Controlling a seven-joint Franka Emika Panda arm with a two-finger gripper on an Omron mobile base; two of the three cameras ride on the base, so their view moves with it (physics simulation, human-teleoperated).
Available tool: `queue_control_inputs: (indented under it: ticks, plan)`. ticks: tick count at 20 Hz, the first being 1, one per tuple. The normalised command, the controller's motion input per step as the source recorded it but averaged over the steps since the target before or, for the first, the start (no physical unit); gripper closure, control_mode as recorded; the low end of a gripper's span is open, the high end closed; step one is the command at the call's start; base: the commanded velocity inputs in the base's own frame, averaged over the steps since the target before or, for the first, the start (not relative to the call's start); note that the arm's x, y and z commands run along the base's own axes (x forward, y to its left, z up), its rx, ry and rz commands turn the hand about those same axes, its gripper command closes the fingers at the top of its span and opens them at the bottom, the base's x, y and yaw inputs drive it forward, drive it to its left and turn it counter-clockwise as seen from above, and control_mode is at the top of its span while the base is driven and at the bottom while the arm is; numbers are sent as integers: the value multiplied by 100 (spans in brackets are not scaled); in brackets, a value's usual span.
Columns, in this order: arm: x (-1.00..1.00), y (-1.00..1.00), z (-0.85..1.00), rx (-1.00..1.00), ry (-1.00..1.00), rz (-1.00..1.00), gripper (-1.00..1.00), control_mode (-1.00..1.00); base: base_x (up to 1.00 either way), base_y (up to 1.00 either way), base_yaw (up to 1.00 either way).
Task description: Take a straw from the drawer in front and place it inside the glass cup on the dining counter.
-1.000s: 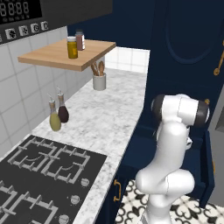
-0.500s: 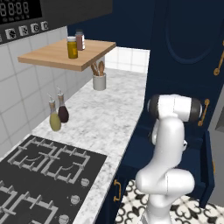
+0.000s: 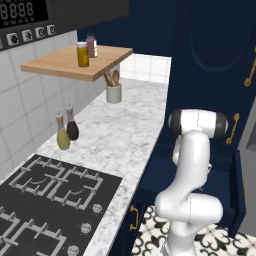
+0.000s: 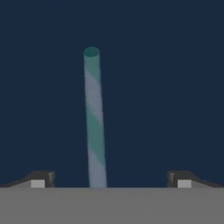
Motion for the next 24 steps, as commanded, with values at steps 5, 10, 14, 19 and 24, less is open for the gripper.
queue_control_inputs:
  ticks: [5,10,14,19,24]
  plan:
    - [6,1,-55,0,0,6,-100,-100,0,0,0]
    - [2,7,-61,0,0,5,100,-100,0,0,0]
    - [0,7,-50,0,-1,3,100,-100,0,0,0]
    - [0,21,-22,0,-7,0,100,-100,0,0,0]
    - [0,30,-1,0,0,1,100,-100,0,0,0]
